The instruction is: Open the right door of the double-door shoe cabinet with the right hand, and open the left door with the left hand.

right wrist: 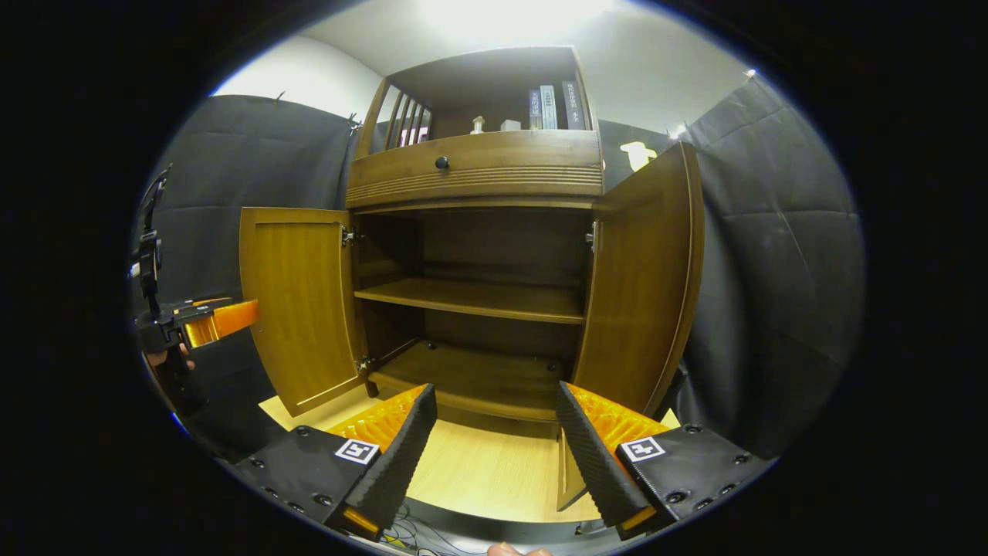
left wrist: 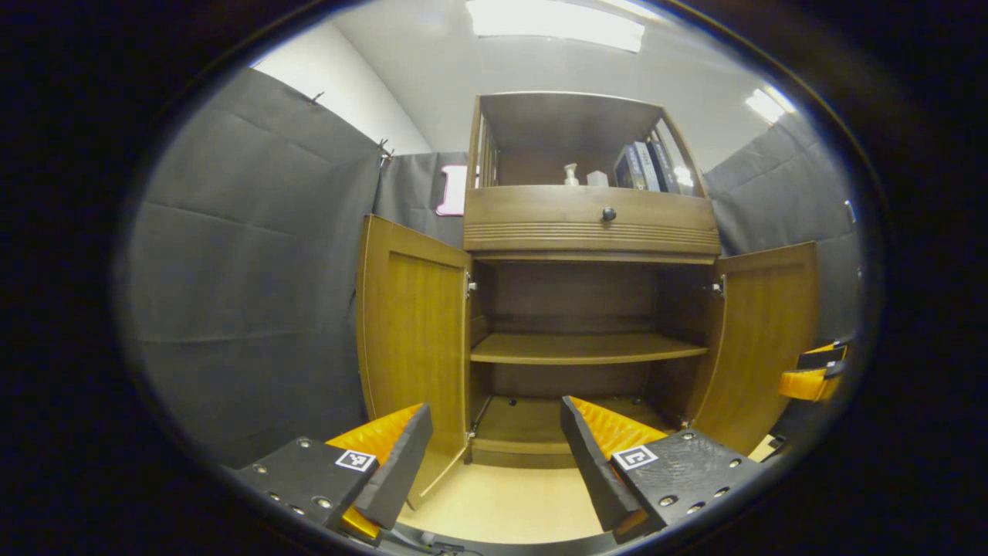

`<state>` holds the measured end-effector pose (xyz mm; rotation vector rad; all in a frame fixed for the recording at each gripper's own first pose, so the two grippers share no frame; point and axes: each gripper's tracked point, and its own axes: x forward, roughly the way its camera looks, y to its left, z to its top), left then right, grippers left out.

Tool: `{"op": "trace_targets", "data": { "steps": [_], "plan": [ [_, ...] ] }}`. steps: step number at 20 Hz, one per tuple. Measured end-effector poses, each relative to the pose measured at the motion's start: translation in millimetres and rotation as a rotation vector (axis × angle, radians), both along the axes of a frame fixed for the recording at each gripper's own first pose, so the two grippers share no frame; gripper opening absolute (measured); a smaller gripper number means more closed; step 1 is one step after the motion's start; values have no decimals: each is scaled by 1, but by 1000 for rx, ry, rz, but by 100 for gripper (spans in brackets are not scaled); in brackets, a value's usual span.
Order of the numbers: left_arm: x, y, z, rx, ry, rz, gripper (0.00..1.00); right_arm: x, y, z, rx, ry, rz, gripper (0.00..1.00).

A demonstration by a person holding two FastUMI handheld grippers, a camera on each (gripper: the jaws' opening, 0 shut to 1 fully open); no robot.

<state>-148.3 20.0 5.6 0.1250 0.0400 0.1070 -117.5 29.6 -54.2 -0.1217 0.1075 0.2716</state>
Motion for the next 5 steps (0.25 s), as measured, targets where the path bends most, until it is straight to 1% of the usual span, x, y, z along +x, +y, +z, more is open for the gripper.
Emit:
{"op": "trace_targets", "data": {
  "steps": [1, 3, 5],
  "plan": [
    [0, -2, 0, -14, -8, -10, 96, 0, 1, -3, -4, 2, -9, 93],
    [2, -18, -9, -40, -8, -68, 96, 0, -2, -9, -17, 12, -45, 94],
    [4, -27, -25, -21, 6, -87, 96, -1, -5, -9, 2, 9, -75, 94]
  ]
}}
